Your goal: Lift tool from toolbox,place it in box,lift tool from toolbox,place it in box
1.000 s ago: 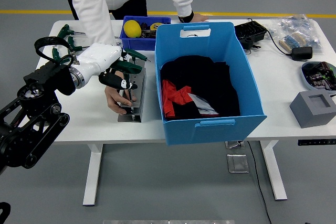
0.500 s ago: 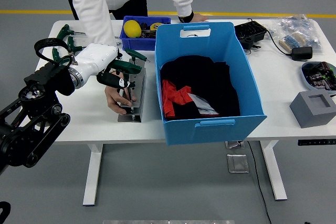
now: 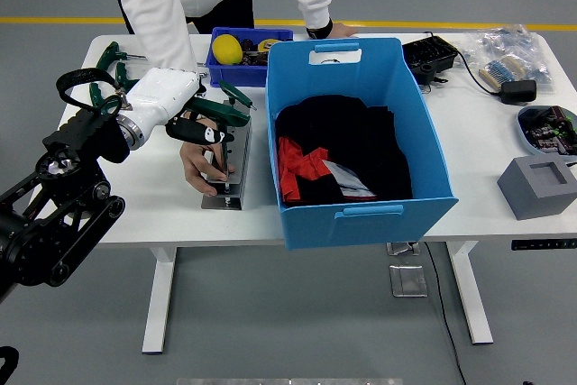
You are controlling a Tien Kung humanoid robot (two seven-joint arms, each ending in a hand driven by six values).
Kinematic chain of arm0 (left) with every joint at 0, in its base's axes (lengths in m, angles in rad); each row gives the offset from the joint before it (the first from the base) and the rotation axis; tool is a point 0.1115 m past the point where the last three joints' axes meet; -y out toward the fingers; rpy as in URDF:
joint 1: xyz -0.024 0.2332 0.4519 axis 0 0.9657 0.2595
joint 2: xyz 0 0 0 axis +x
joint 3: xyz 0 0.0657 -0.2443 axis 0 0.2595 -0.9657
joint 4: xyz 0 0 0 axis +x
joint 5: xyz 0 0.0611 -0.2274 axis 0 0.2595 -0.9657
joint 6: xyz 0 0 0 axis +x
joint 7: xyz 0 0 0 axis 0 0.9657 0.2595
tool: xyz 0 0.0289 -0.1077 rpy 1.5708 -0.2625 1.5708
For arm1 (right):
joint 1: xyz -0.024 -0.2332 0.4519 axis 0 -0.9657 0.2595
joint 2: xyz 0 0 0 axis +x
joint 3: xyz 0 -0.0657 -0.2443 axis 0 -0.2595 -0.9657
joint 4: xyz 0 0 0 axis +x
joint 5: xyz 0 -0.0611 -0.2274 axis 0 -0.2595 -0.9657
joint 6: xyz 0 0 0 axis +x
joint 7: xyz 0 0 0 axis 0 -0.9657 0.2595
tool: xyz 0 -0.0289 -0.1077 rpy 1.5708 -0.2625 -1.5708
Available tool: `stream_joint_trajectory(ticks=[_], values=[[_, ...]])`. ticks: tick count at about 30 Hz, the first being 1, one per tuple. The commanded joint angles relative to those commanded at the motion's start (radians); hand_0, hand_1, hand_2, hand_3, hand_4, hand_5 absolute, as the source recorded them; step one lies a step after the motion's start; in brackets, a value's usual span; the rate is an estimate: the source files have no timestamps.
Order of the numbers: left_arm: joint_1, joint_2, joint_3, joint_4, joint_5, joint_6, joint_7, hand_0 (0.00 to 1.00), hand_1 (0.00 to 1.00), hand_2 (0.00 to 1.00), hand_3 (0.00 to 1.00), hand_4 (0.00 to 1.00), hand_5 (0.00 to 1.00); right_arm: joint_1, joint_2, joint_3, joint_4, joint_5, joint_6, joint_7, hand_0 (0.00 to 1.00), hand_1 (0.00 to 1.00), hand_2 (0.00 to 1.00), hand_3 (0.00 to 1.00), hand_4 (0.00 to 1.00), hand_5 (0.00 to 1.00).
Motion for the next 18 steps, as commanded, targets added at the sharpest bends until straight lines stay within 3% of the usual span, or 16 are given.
stream_joint_trajectory(ticks=[3,4,9,10,15,16,18], values=[[0.001,0.002,0.003,-0.001,0.000,0.018,-0.002,0.147,0.002,0.002,0.079,0.998,0.652,-0.003,0.000,0.001,0.000,-0.002,0.000,0.000,0.636,0.612,0.698,0.553,0.805,0.644],[0.000,0.002,0.004,-0.001,0.000,0.024,-0.004,0.140,0.002,0.002,0.065,0.998,0.713,-0.004,0.000,0.002,0.000,-0.004,0.000,-0.001,0.637,0.612,0.698,0.553,0.805,0.644],[0.001,0.003,0.011,-0.001,0.000,0.039,-0.009,0.140,0.002,0.002,0.065,0.998,0.713,-0.008,0.001,0.004,0.000,-0.009,0.001,-0.001,0.637,0.612,0.698,0.553,0.805,0.644],[0.001,0.004,0.012,-0.001,0.000,0.039,-0.010,0.138,0.002,0.002,0.059,0.930,0.666,-0.008,0.001,0.003,0.000,-0.009,0.001,-0.001,0.637,0.611,0.698,0.552,0.805,0.643],[0.000,0.014,0.020,-0.015,0.000,0.030,-0.012,0.138,0.002,0.002,0.059,0.930,0.666,-0.011,0.002,0.008,0.000,-0.013,0.001,-0.002,0.637,0.611,0.698,0.552,0.805,0.643],[-0.001,0.017,0.021,-0.019,0.000,0.026,-0.012,0.138,0.002,0.002,0.060,0.847,0.626,-0.012,0.002,0.008,0.000,-0.013,0.001,-0.002,0.637,0.612,0.699,0.552,0.805,0.643],[-0.005,0.026,0.025,-0.031,0.000,0.017,-0.012,0.138,0.002,0.002,0.060,0.847,0.626,-0.012,0.002,0.008,0.000,-0.014,0.001,-0.001,0.637,0.612,0.699,0.552,0.805,0.643]])
